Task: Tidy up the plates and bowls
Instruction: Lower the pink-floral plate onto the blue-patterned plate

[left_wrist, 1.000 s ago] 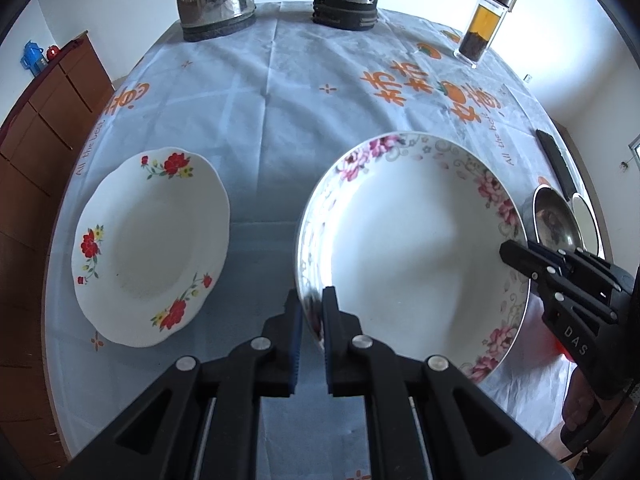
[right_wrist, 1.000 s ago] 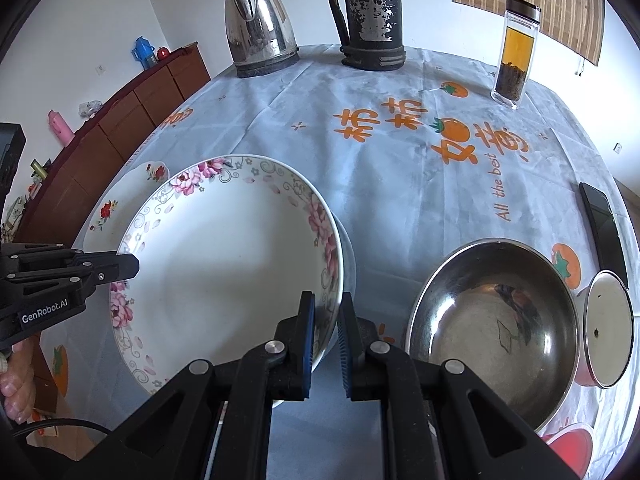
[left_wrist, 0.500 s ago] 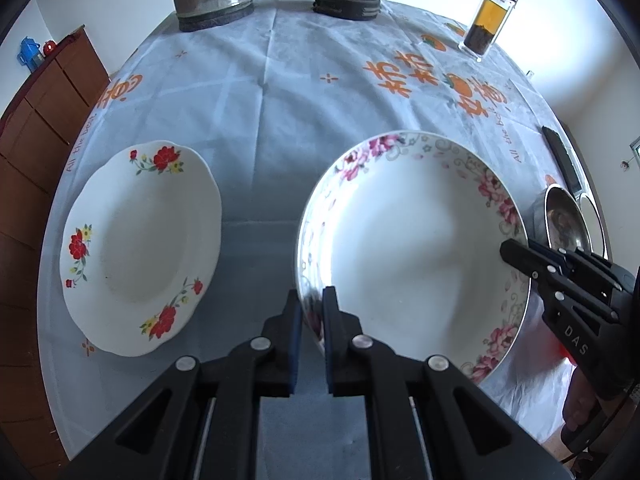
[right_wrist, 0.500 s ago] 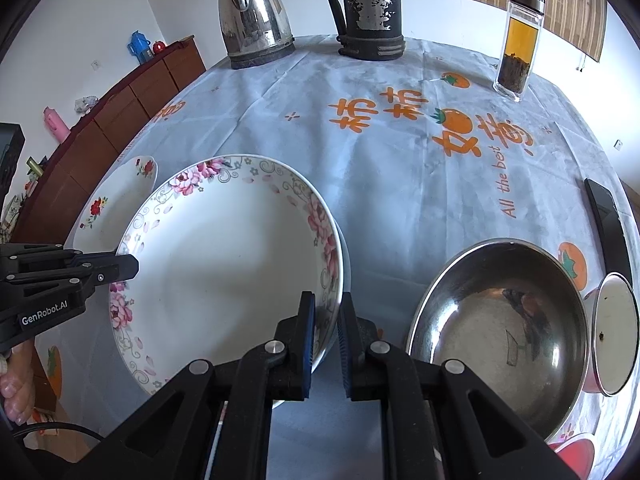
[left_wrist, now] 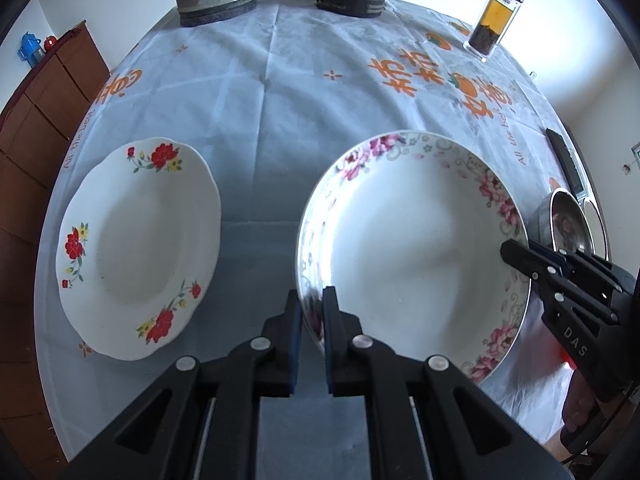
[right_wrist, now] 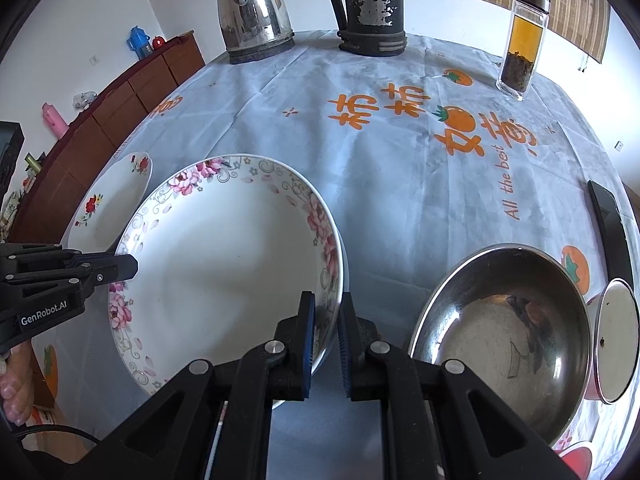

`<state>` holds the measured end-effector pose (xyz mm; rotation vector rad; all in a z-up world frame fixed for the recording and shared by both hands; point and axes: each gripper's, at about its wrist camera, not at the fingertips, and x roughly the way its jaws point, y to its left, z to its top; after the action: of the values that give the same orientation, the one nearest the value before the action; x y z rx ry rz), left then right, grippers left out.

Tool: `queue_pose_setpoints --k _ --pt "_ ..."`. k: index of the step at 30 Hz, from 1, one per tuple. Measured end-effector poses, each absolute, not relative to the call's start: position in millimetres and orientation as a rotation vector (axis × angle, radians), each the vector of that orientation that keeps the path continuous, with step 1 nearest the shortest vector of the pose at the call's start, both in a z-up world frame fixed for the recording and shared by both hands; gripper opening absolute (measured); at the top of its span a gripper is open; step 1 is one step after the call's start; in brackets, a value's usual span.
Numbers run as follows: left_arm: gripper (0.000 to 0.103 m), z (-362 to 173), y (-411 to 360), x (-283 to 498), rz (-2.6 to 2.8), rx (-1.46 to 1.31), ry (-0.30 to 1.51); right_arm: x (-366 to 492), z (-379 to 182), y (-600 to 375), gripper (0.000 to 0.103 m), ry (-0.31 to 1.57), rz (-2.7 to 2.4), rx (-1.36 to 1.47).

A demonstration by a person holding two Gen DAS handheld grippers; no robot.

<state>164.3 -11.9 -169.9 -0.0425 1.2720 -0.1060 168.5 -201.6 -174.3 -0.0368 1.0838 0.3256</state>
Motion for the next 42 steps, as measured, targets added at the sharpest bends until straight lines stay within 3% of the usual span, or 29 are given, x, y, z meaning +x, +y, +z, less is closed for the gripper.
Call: queue_pose_setpoints --k 42 --pt "0.007 -173.7 -13.3 166.8 -0.096 -0.039 1.246 169.3 -174.2 -195.6 0.013 1.073 0.321 -0.100"
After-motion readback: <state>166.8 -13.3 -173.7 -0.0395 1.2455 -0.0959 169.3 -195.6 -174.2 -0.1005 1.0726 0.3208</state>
